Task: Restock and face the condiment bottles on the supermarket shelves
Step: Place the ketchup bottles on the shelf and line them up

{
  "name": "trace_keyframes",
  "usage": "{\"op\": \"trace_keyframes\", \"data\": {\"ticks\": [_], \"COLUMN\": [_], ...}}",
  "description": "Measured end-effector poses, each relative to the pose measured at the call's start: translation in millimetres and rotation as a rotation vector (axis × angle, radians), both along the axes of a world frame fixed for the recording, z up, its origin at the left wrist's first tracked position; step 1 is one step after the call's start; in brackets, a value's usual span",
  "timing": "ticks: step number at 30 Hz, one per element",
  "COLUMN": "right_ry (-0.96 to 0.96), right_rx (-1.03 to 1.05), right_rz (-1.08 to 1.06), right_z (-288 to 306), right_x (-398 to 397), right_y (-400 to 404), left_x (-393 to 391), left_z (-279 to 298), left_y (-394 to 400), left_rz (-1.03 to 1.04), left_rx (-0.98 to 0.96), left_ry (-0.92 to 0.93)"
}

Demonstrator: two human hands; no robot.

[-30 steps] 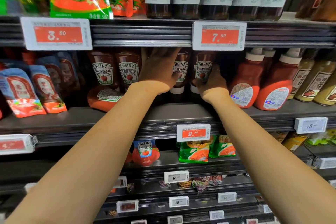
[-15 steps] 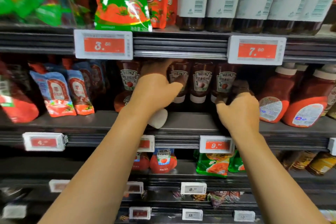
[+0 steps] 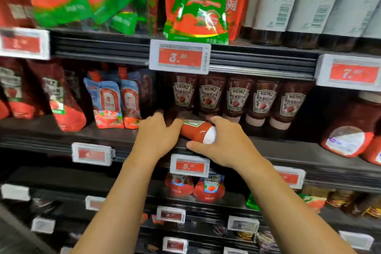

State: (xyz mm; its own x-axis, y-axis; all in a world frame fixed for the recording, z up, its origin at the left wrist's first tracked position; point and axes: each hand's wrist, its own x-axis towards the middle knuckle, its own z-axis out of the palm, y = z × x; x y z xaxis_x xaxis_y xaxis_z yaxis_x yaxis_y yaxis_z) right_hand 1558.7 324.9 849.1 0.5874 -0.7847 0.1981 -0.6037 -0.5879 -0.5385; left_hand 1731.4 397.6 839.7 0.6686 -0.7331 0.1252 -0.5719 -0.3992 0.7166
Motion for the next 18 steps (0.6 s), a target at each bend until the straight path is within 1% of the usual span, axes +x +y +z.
{"op": "trace_keyframes", "data": {"ticks": [2,4,8,11,12,14,18], "right_ry": [-0.020,-0.076,-0.193,-0.263,-0.282,-0.315,-0.371], "right_rx": [-0.016,0.003,0.066,0.050,0.034,0.011,0.063], "right_rz": [-0.026,-0.031,-0.026,-0.038,-0.044,-0.060,-0.062], "right_z": [-3,-7,-13,-11,-9,-8,-8], "right_x": [3,5,12,25,30,43,66], "right_y": [2,5,16,23,24,25,20], "left_x": [4,6,6,7,9,13,19], "left_z": [1,0,1,11,14,23,39], "left_y": [0,3,9,14,16,17,13], "left_rz": [-0.027,-0.039,-0.030,-0.035,-0.055,-0.091,-0.148], "left_rx": [-0.021,-0.094,-0.319,-0.503,-0.546,-0.597,-0.623], "left_ry": [0.089,0.139,0.211,0.267,0.254,0.169,0.032]}}
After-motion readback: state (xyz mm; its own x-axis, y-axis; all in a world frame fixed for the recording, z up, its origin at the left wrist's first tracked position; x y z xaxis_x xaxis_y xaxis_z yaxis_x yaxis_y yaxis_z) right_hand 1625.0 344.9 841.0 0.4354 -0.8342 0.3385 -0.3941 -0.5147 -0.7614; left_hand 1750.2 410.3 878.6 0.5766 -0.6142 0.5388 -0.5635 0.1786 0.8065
